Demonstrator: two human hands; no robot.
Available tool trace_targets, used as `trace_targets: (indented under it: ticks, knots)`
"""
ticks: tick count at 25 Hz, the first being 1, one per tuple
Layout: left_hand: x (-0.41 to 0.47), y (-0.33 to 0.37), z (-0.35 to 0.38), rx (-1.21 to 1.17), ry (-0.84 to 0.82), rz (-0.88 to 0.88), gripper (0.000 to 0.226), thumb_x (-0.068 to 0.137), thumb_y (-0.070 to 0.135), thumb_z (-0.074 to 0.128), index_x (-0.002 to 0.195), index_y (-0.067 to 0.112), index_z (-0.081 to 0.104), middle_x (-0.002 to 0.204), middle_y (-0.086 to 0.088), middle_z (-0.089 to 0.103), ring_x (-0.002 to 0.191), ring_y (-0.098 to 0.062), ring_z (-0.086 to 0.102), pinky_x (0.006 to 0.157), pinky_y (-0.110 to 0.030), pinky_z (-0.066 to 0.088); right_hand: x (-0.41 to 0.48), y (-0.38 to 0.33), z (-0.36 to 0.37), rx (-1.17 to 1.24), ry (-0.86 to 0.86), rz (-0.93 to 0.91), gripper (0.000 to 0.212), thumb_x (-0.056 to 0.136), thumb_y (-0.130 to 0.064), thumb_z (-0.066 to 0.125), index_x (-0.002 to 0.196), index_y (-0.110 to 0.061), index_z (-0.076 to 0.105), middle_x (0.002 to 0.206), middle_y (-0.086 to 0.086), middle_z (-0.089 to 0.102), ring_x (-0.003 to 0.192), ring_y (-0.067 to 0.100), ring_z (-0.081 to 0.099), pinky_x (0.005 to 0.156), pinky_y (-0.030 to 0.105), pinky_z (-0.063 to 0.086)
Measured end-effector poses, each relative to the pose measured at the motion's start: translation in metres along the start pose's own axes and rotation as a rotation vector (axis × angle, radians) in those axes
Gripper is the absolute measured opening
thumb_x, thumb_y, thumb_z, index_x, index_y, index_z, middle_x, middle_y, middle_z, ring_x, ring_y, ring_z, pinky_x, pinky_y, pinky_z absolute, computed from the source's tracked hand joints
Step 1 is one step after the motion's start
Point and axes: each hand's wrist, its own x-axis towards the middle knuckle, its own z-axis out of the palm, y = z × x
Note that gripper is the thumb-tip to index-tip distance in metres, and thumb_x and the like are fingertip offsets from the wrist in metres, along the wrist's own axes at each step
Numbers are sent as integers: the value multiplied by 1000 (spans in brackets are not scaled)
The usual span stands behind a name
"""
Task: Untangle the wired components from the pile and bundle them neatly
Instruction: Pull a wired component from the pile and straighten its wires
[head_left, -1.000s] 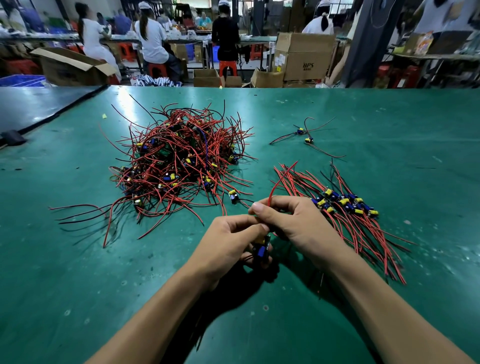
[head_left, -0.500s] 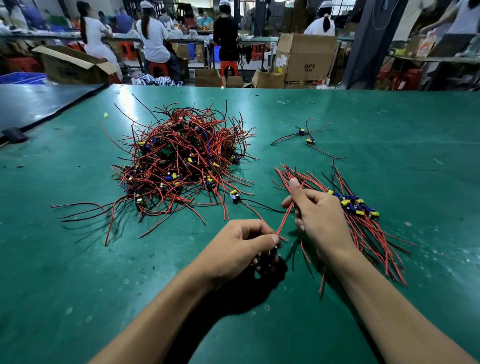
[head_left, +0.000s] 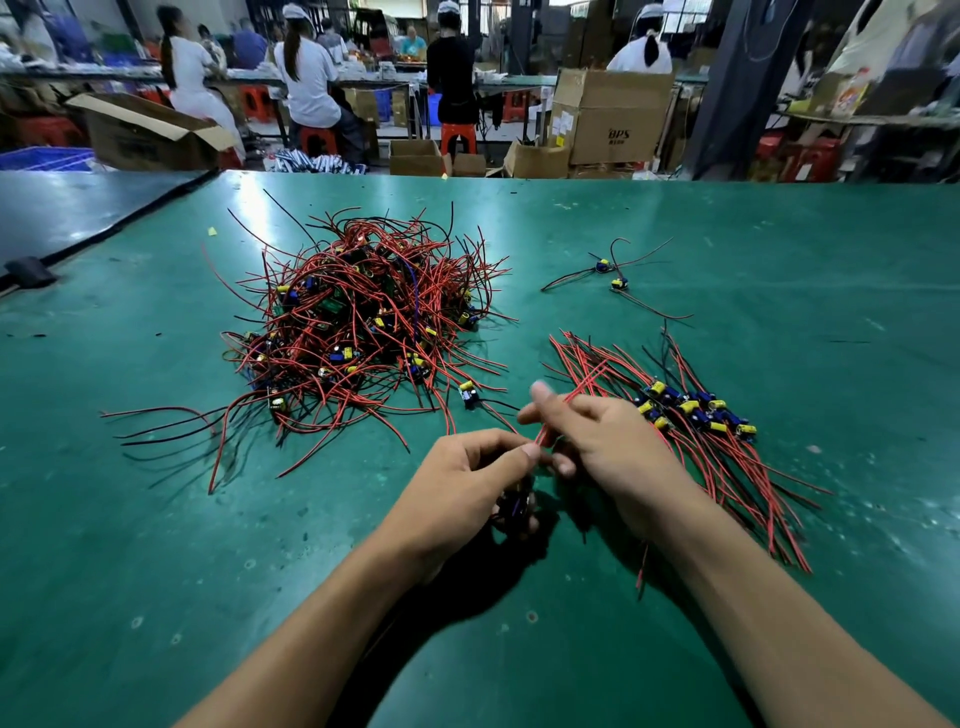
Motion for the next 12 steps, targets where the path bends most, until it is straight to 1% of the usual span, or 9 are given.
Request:
trace_targets:
  ticks: [2,4,5,7,8,9,10,11,12]
  knots:
    - [0,0,-2,12,-8,15,20,94,10,60,78,7,72,63,-10,62,49,-22,57,51,-27,49,-3,4,5,-188,-64,-29,36,95,-44,62,85,-13,76,47,-4,49,42,9,40,43,18,33]
    - [0,0,-4,80,-46,27,24,93,8,61,70,11,69,60,-10,60,47,-22,58,52,-27,50,-2,4,3,-268,-86,-24,33,99,-38,58,85,-15,76,50,-3,51,45,10,41,47,22,32]
    - [0,1,-5,99,-68,28,24,93,7,61,69,10,66,58,-10,58,46,-21,58,51,-27,49,-1,3,1,-302,-86,-24,33,100,-37,57,85,-16,77,52,-4,52,47,10,42,49,23,32]
    - [1,2,-7,109,-109,28,19,93,5,60,74,3,62,56,-10,57,45,-19,57,49,-25,48,1,1,-3,-446,-50,-74,33,100,-39,57,86,-19,78,53,-8,55,50,7,45,52,25,34]
    - [1,2,-7,112,-126,27,17,93,5,60,77,-1,61,56,-10,57,45,-19,57,49,-24,47,2,0,-5,-524,-26,-115,33,99,-40,57,86,-19,78,55,-9,59,53,5,48,54,25,37]
    - [1,3,-8,122,-138,24,17,93,6,60,79,-3,61,56,-9,58,46,-18,57,49,-23,46,3,-1,-7,-581,-4,-153,33,99,-40,57,86,-18,79,61,-6,66,57,4,51,55,23,38]
    - [1,4,-8,144,-145,25,16,93,6,60,80,-2,62,57,-8,59,48,-17,57,51,-23,45,4,0,-9,-619,17,-183,35,99,-39,57,88,-15,78,69,2,70,62,6,52,58,24,38]
    - [1,4,-8,175,-150,29,15,93,8,61,79,2,64,58,-5,60,50,-16,56,53,-23,44,6,0,-12,-649,40,-207,37,100,-38,56,89,-10,77,74,11,71,63,10,51,59,25,37]
    - [1,5,-8,205,-155,33,15,93,9,61,78,6,66,59,-2,61,53,-15,55,55,-25,43,7,0,-16,-675,70,-227,39,101,-37,55,90,-5,75,74,16,69,63,14,50,59,27,37]
